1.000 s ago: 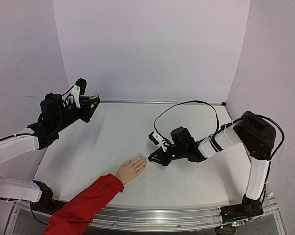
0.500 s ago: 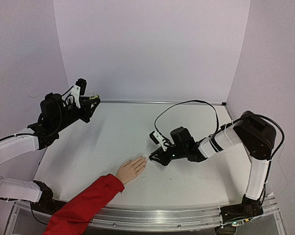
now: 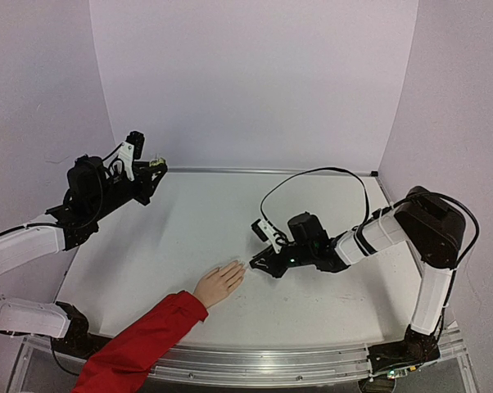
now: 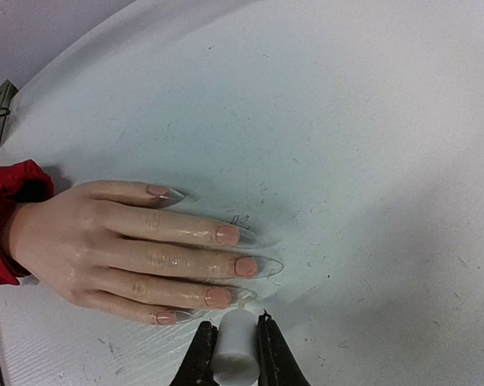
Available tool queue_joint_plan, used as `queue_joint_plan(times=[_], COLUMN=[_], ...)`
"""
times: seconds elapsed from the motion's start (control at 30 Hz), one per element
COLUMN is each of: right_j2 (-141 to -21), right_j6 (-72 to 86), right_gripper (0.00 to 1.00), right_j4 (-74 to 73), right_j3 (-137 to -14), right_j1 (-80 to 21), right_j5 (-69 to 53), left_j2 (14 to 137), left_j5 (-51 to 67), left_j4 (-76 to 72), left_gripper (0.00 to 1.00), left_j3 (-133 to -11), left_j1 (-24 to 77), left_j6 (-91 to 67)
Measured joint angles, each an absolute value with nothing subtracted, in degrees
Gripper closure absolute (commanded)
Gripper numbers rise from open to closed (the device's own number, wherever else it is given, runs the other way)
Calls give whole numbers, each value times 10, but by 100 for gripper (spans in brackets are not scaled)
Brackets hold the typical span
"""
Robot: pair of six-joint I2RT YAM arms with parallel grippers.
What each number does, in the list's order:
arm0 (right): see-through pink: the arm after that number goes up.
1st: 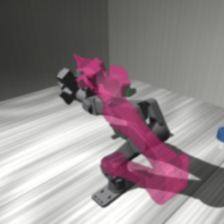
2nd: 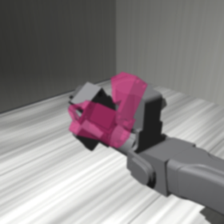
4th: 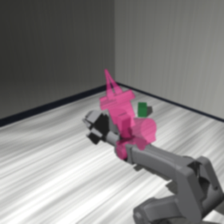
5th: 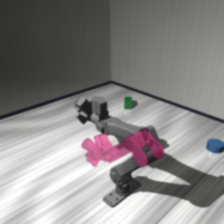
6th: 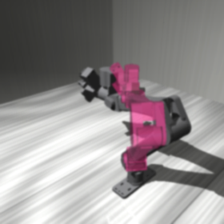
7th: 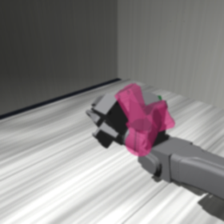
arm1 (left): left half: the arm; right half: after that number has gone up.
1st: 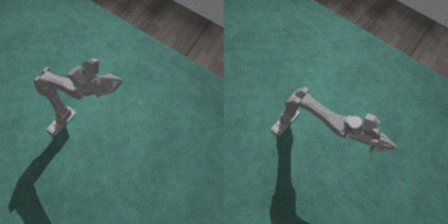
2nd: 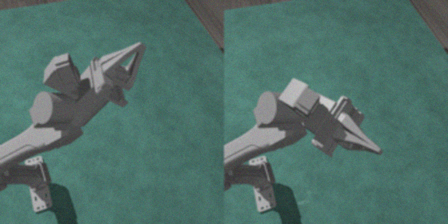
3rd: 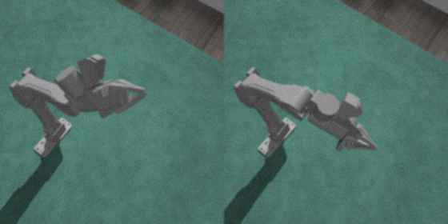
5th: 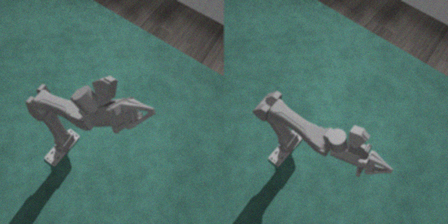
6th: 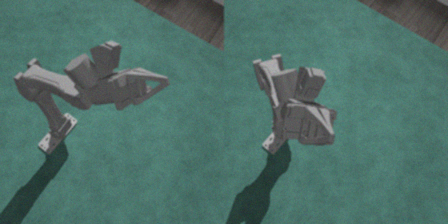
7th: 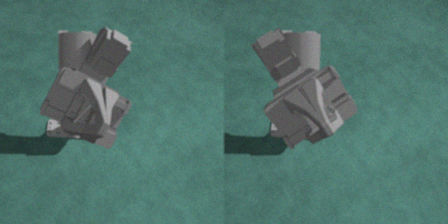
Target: Paint the nails
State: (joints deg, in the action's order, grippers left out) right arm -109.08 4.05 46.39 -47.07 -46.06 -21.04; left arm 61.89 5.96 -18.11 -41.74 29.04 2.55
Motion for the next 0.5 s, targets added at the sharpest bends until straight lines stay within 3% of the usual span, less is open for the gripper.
queue_joint_plan(times=[0.5], right_j2=[-1084], right_j6=[40], right_gripper=[100], right_j4=[469], right_j3=[-467], right_j1=[-465], right_j5=[-235], left_j2=[619], left_j5=[60], left_j4=[-181], left_gripper=[100], left_j3=[-417], left_j1=[290], left_j6=[25])
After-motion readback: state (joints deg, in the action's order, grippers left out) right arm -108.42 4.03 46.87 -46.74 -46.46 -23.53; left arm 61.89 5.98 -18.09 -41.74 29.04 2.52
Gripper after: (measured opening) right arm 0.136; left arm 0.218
